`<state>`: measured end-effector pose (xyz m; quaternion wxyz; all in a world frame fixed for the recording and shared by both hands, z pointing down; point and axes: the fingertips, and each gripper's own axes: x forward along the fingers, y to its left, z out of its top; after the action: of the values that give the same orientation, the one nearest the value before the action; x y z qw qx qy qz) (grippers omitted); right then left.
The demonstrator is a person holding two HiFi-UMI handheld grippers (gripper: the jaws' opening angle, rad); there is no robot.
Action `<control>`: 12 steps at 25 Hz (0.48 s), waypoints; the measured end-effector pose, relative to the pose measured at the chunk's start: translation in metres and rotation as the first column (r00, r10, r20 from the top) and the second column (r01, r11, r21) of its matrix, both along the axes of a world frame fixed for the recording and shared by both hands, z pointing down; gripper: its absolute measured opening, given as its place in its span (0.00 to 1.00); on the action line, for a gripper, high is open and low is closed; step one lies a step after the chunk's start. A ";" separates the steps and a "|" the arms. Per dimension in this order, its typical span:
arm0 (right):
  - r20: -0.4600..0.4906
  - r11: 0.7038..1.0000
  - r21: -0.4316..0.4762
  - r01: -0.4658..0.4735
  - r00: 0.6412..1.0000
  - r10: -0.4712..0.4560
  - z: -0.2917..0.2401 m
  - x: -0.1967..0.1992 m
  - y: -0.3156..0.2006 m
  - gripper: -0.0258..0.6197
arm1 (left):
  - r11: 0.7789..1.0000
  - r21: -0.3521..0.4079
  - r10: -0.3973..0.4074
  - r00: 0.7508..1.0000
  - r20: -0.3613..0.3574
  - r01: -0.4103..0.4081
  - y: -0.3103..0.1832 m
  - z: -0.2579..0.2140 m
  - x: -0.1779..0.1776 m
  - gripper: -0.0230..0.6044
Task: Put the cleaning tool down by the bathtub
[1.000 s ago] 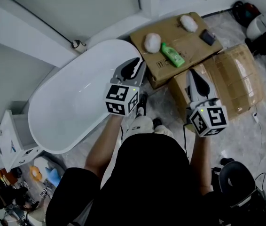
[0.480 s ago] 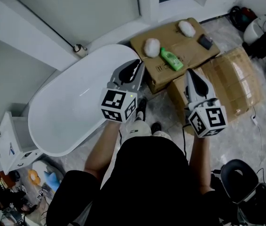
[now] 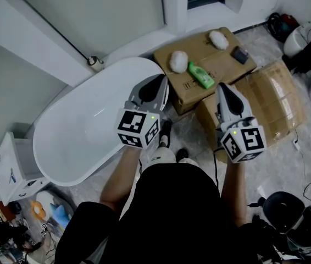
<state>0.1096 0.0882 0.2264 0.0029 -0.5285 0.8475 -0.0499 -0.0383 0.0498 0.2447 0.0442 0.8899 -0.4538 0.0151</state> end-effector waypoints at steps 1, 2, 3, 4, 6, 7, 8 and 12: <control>-0.001 1.000 0.004 0.004 1.000 -0.004 -0.001 -0.001 -0.001 0.06 | 1.000 0.001 -0.002 1.000 -0.003 0.002 0.000 0.000 0.000 0.04; -0.002 1.000 0.009 0.008 1.000 -0.008 -0.002 -0.002 -0.001 0.06 | 1.000 0.001 -0.003 1.000 -0.005 0.003 0.000 0.000 -0.001 0.04; -0.001 1.000 0.015 0.012 1.000 -0.012 -0.003 -0.004 0.000 0.06 | 1.000 0.002 -0.004 1.000 -0.007 0.004 0.001 -0.001 -0.002 0.03; -0.001 1.000 0.019 0.015 1.000 -0.015 -0.005 -0.006 0.002 0.06 | 1.000 0.004 -0.005 1.000 -0.007 0.005 0.002 -0.002 -0.004 0.03; -0.002 1.000 0.023 0.016 1.000 -0.016 -0.007 -0.009 0.004 0.06 | 1.000 0.005 -0.008 1.000 -0.009 0.008 0.005 -0.004 -0.008 0.03; -0.003 1.000 0.023 0.017 1.000 -0.017 -0.008 -0.010 0.004 0.06 | 1.000 0.006 -0.009 1.000 -0.010 0.009 0.005 -0.005 -0.009 0.03; -0.005 1.000 0.024 0.017 1.000 -0.017 -0.008 -0.010 0.003 0.06 | 1.000 0.006 -0.011 1.000 -0.011 0.011 0.005 -0.006 -0.010 0.03; -0.023 1.000 0.026 0.014 1.000 -0.014 -0.007 -0.009 0.001 0.05 | 1.000 0.001 -0.017 1.000 -0.012 0.017 0.003 -0.004 -0.011 0.03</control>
<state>0.1001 0.0890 0.2194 -0.0004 -0.5231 0.8516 -0.0330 -0.0496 0.0531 0.2409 0.0465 0.8861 -0.4611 0.0090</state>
